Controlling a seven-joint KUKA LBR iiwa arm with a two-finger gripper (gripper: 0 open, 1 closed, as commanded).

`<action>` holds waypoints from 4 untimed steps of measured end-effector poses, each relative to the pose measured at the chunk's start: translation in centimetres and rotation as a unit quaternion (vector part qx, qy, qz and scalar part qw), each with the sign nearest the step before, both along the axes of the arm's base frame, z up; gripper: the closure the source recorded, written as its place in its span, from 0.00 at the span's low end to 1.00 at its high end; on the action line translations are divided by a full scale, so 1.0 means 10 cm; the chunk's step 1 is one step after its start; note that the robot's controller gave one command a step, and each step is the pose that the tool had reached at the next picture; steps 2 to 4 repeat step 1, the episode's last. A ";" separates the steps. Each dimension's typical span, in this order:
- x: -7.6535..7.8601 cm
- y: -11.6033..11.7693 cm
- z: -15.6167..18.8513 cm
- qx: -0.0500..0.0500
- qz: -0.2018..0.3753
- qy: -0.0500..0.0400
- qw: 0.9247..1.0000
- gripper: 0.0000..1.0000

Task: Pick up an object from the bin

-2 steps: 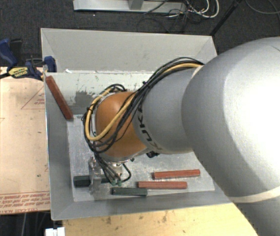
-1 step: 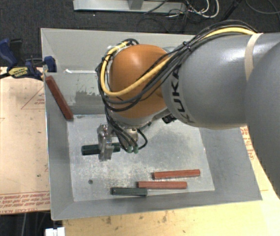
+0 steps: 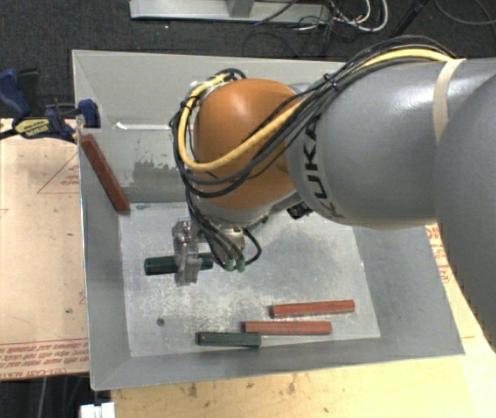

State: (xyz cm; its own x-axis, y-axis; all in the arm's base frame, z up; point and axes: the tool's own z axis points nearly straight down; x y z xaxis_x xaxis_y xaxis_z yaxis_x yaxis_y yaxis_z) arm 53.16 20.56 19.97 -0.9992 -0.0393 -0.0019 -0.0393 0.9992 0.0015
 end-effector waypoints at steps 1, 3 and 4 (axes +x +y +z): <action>-0.09 -0.05 0.21 -0.001 0.094 0.003 0.996 1.00; -0.09 -0.05 0.21 -0.001 0.094 0.003 0.996 1.00; -0.09 -0.05 0.21 -0.001 0.094 0.003 0.996 1.00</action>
Offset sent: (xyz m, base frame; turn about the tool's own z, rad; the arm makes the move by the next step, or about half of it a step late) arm -0.0161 -0.0153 0.0895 0.1519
